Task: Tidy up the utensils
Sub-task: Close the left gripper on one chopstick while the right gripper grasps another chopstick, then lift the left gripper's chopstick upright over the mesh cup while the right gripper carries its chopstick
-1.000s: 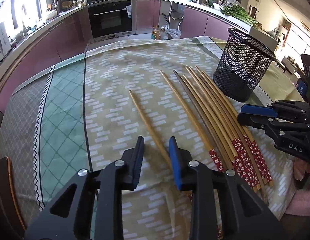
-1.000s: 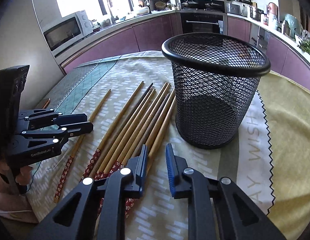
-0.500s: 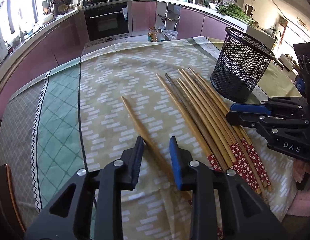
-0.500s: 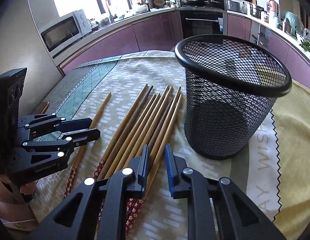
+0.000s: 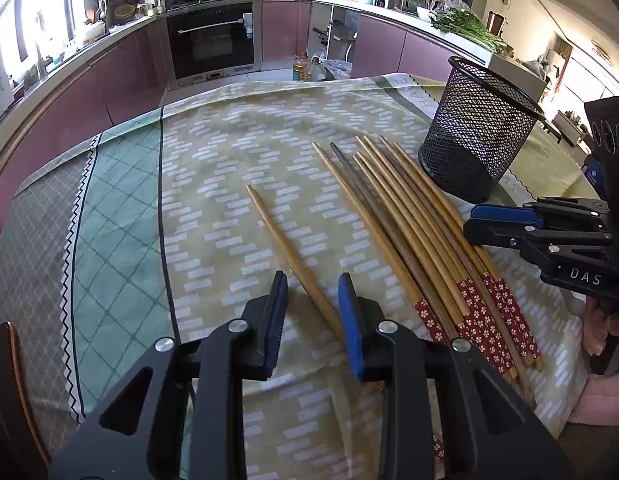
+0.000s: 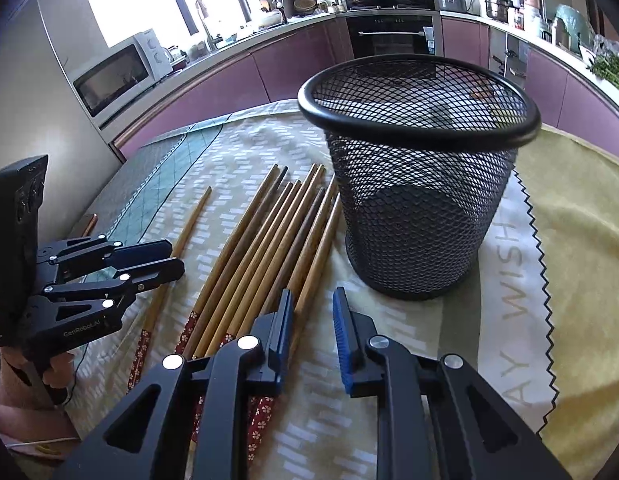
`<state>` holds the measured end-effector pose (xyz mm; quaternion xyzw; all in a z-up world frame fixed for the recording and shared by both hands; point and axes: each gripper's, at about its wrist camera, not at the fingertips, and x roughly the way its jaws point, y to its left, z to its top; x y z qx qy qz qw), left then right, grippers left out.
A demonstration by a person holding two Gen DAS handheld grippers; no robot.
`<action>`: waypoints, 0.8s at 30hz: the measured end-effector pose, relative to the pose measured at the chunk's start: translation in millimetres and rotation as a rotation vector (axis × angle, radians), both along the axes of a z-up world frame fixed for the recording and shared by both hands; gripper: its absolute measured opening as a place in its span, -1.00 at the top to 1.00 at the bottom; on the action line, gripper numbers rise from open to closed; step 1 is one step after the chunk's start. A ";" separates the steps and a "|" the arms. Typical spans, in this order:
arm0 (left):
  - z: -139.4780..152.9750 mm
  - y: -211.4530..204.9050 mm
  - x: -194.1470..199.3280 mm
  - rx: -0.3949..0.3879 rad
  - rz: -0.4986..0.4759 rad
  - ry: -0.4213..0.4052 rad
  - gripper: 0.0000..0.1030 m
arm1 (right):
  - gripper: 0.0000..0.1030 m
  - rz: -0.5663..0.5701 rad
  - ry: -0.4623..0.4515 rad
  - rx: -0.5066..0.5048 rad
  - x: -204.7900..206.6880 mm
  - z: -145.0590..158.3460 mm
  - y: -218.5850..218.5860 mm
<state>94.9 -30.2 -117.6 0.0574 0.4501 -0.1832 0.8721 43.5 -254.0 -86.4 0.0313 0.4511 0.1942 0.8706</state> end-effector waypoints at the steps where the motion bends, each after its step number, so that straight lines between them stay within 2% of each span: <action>1: 0.3 -0.4 0.8 0.002 -0.003 0.002 0.49 | 0.63 0.004 -0.004 -0.011 1.5 0.9 5.0; 5: -0.3 -4.8 2.6 0.019 -0.013 -0.010 0.50 | 0.63 0.008 -0.021 -0.030 6.6 0.7 12.2; 10: -0.1 -6.2 6.1 0.004 0.001 -0.009 0.68 | 0.69 0.001 -0.027 -0.054 9.6 -2.5 14.9; 13: 0.3 -4.5 7.0 -0.009 0.016 -0.003 0.79 | 0.83 -0.003 -0.011 -0.007 10.6 -3.4 10.2; 16: 1.0 -3.3 6.6 -0.030 0.031 0.007 0.85 | 0.88 -0.009 -0.014 0.016 9.0 -1.9 4.6; 24: 14.6 1.8 -3.8 -0.069 0.025 -0.022 0.85 | 0.89 0.033 -0.077 0.085 -4.0 21.4 0.1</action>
